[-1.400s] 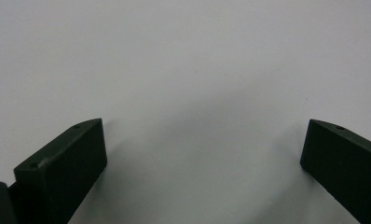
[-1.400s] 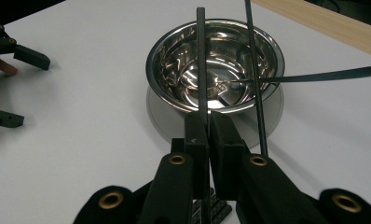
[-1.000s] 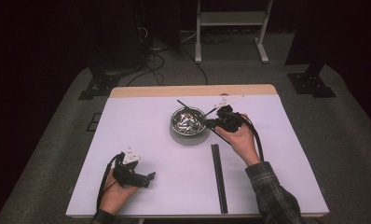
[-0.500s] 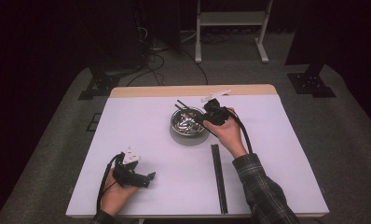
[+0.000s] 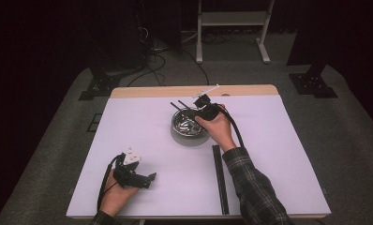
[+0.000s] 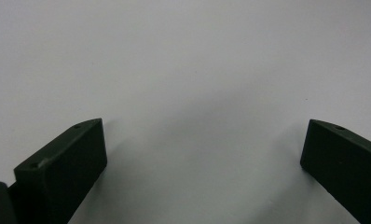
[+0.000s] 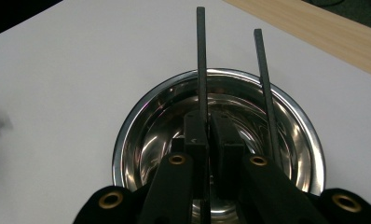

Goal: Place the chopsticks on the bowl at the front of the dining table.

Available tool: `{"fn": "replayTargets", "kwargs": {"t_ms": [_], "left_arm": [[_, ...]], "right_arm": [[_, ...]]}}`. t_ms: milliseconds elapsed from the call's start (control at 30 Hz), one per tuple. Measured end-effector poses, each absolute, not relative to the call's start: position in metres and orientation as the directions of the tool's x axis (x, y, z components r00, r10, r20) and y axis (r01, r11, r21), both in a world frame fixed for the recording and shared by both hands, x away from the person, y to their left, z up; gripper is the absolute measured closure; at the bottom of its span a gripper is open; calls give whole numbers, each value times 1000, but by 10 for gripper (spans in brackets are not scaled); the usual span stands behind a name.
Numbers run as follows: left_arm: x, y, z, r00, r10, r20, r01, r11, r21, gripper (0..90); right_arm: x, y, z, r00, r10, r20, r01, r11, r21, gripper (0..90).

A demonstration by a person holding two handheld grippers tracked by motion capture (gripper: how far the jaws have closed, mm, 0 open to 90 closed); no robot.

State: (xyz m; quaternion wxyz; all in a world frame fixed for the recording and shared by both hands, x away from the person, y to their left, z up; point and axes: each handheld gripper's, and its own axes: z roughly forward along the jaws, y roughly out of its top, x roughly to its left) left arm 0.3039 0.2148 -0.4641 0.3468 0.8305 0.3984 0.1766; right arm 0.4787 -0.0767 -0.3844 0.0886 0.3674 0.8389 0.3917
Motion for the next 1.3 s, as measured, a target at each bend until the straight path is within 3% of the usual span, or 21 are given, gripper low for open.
{"fn": "replayTargets", "kwargs": {"t_ms": [733,767,900,1300], "left_arm": [[304,215,-464,620,784,20,537,-443,718,0],[304,215,-464,620,784,20,537,-443,718,0],[304,215,-464,620,784,17,538,-442,718,0],[304,215,-464,620,784,18,539,-443,716,0]], "right_arm": [[496,-62,-402,-696,700,157,576,414,705,848],[496,-63,-401,-694,701,163,576,405,710,754],[493,-68,-395,-693,704,153,564,398,723,672],[465,-113,-374,-696,710,107,501,374,781,613]]}}
